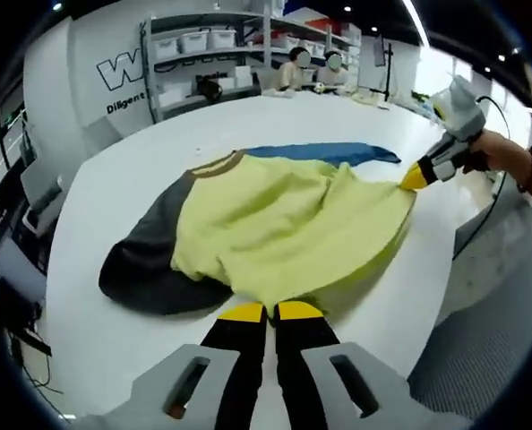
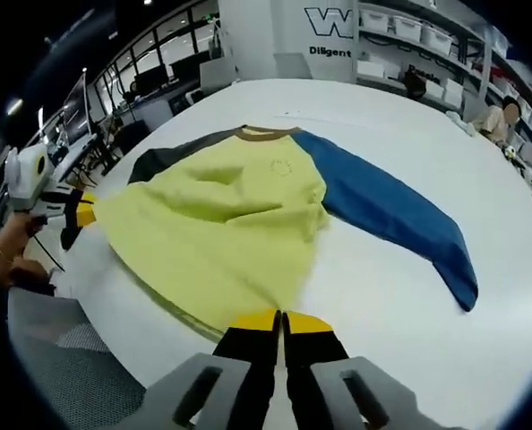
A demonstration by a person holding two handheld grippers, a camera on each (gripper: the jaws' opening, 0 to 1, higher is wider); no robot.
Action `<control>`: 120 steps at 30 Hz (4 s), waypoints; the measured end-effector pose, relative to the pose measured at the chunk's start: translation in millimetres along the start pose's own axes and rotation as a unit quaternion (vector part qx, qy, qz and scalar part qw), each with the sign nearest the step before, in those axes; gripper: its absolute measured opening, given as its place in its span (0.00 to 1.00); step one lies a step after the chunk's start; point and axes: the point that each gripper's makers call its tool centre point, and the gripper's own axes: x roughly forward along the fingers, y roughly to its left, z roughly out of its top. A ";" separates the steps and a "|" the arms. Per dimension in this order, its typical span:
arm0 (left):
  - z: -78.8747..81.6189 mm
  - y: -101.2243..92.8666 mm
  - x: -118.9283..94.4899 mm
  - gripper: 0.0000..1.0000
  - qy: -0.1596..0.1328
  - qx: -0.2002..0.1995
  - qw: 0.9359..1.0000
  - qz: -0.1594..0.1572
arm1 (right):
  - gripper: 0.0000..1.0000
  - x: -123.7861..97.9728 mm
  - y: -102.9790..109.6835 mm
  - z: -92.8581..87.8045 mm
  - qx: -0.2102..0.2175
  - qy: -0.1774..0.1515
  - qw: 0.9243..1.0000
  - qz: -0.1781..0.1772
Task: Fold the garment on the visible template until the final outline fits inside the template.
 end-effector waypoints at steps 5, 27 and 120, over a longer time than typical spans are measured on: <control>14.4 -7.5 3.9 0.01 0.009 0.025 1.000 -0.009 | 0.00 1.3 3.4 -4.3 -0.016 0.008 1.000 0.003; 46.4 -60.2 92.7 0.01 0.057 0.086 0.992 -0.076 | 0.00 12.5 -1.8 -24.1 -0.030 0.031 0.999 -0.002; -17.3 -73.6 47.5 0.03 0.056 0.101 0.986 -0.123 | 0.00 7.5 -7.0 -46.7 -0.045 0.072 0.996 -0.001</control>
